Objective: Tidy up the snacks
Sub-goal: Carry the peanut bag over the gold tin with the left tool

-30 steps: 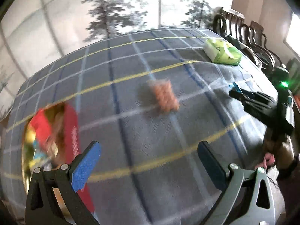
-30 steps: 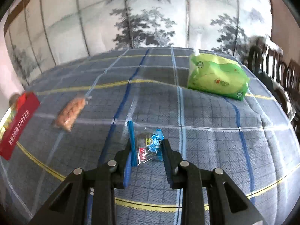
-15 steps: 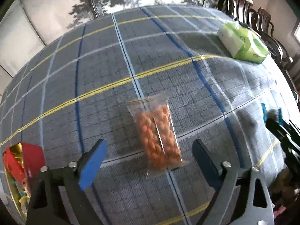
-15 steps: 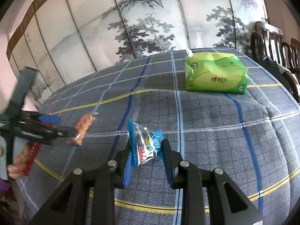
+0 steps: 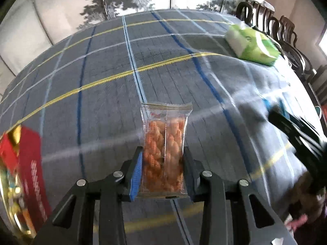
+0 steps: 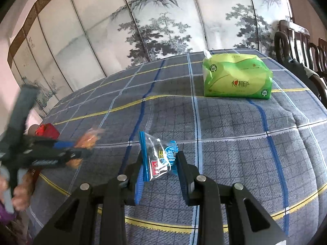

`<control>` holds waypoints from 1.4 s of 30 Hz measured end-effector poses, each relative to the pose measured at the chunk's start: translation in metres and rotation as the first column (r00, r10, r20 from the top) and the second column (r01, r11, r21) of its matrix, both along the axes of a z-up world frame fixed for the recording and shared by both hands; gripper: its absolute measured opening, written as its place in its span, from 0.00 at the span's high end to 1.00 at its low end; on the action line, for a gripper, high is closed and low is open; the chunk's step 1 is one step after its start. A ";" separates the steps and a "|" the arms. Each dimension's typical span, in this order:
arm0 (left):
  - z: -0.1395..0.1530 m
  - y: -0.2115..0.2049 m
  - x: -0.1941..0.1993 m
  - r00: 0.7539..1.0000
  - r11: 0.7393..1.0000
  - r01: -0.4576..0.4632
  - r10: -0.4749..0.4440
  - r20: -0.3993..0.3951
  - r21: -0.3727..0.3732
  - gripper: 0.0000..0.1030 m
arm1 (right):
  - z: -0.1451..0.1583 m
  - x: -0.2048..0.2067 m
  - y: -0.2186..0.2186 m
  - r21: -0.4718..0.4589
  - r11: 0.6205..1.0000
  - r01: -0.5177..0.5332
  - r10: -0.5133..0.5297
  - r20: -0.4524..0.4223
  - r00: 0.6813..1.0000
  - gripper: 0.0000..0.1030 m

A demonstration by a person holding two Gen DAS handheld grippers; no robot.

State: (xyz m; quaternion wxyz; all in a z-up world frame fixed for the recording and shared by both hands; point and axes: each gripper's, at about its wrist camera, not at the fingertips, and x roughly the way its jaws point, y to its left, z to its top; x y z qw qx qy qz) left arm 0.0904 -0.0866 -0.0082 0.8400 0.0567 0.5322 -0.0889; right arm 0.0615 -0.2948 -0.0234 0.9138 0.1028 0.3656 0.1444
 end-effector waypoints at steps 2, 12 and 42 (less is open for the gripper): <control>0.012 0.001 -0.020 0.999 1.000 -0.007 0.007 0.032 0.000 0.68 | -0.001 0.000 0.000 -0.003 1.000 0.002 -0.002 -0.004 1.000 0.72; 0.063 0.018 -0.096 0.986 0.996 -0.085 0.083 0.143 0.011 0.68 | -0.003 0.003 0.004 -0.033 0.999 0.012 -0.012 -0.024 1.000 0.72; 0.081 0.103 -0.155 0.955 0.970 -0.241 0.241 0.172 -0.023 0.68 | -0.010 0.009 0.016 -0.153 0.988 0.031 -0.045 -0.085 0.995 0.71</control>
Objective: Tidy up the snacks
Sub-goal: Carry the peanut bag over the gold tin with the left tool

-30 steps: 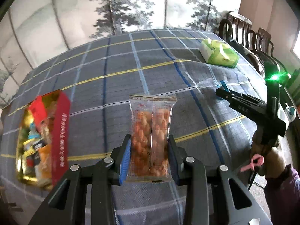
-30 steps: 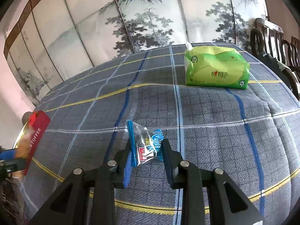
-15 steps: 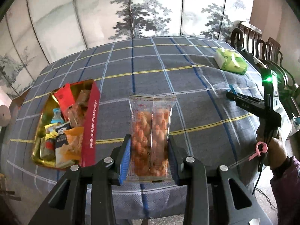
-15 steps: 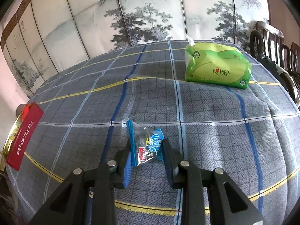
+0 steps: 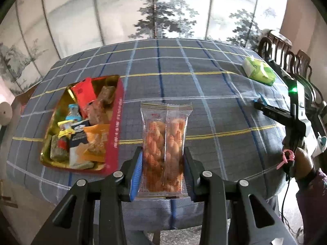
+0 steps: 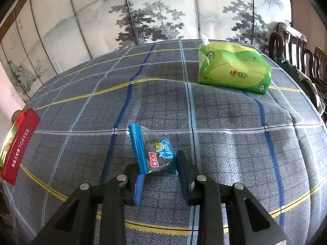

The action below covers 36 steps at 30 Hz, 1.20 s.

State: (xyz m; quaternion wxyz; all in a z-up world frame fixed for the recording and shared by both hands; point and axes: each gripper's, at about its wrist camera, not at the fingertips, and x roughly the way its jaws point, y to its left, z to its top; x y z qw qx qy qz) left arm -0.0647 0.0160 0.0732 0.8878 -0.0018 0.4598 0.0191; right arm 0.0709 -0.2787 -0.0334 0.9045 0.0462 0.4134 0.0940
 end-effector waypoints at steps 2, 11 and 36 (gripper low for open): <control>0.003 0.014 -0.001 1.000 1.000 -0.024 0.024 0.002 -0.004 0.68 | 0.001 0.000 0.000 -0.005 1.000 0.004 -0.004 0.003 1.000 0.71; 0.021 0.102 0.002 0.983 0.983 -0.184 0.184 0.007 0.009 0.68 | 0.001 -0.001 -0.001 -0.015 1.000 0.010 -0.010 0.008 1.000 0.71; 0.001 0.140 0.028 0.969 0.968 -0.242 0.244 -0.030 0.069 0.68 | 0.008 -0.011 -0.008 0.062 0.998 -0.012 0.009 0.056 0.998 0.75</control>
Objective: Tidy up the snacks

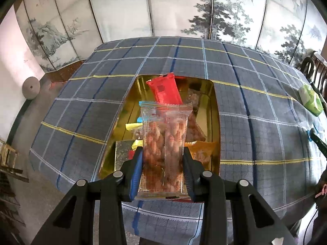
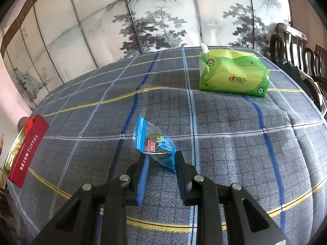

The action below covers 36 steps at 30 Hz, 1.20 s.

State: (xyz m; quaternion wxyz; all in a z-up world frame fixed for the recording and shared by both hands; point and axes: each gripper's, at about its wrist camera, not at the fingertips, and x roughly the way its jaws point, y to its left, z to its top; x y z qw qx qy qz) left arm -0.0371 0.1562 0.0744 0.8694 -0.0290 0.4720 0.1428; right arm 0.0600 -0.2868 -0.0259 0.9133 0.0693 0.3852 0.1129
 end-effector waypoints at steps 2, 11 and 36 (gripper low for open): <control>0.001 0.000 0.004 1.000 1.000 0.004 -0.004 0.000 0.001 0.68 | 0.000 0.000 0.000 0.001 1.000 0.001 -0.001 0.000 1.000 0.75; -0.001 -0.002 0.015 1.000 1.000 0.019 -0.019 -0.007 0.017 0.68 | 0.003 -0.003 -0.002 0.018 1.000 0.002 -0.002 0.020 1.000 0.75; -0.016 -0.007 0.029 0.998 0.999 0.043 -0.042 -0.038 0.007 0.67 | 0.001 0.017 0.038 -0.163 0.981 -0.101 0.100 -0.017 0.995 0.45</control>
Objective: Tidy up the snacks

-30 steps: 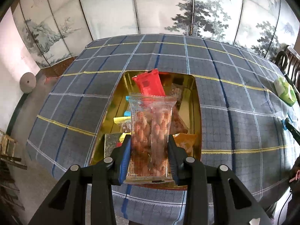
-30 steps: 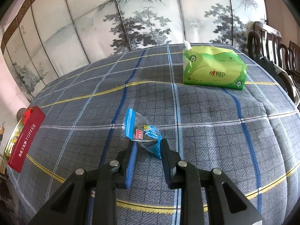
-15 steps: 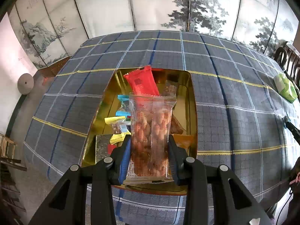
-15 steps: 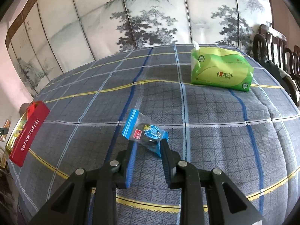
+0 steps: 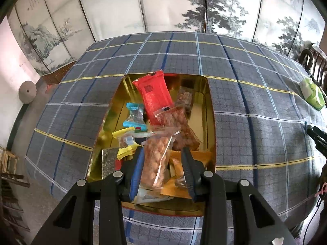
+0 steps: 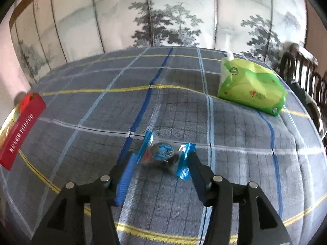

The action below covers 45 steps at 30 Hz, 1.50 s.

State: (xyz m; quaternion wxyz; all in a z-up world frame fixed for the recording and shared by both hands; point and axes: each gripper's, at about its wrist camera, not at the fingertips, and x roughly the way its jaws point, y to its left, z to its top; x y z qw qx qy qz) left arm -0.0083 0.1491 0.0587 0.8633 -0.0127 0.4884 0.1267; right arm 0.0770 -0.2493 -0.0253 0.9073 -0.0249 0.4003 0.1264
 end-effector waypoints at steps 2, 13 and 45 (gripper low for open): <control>-0.001 -0.001 0.001 1.000 1.000 0.007 -0.007 -0.002 0.001 0.66 | -0.001 0.007 0.003 -0.025 1.000 -0.019 0.019 -0.012 1.000 0.42; -0.006 0.000 0.003 1.000 1.000 0.001 -0.001 -0.009 -0.012 0.66 | 0.002 0.012 -0.011 0.037 0.999 -0.029 0.031 -0.057 0.998 0.74; 0.004 0.019 -0.071 0.994 0.996 -0.075 0.071 0.087 0.048 0.55 | 0.088 -0.056 0.181 0.170 0.911 -0.376 0.366 0.093 0.926 0.74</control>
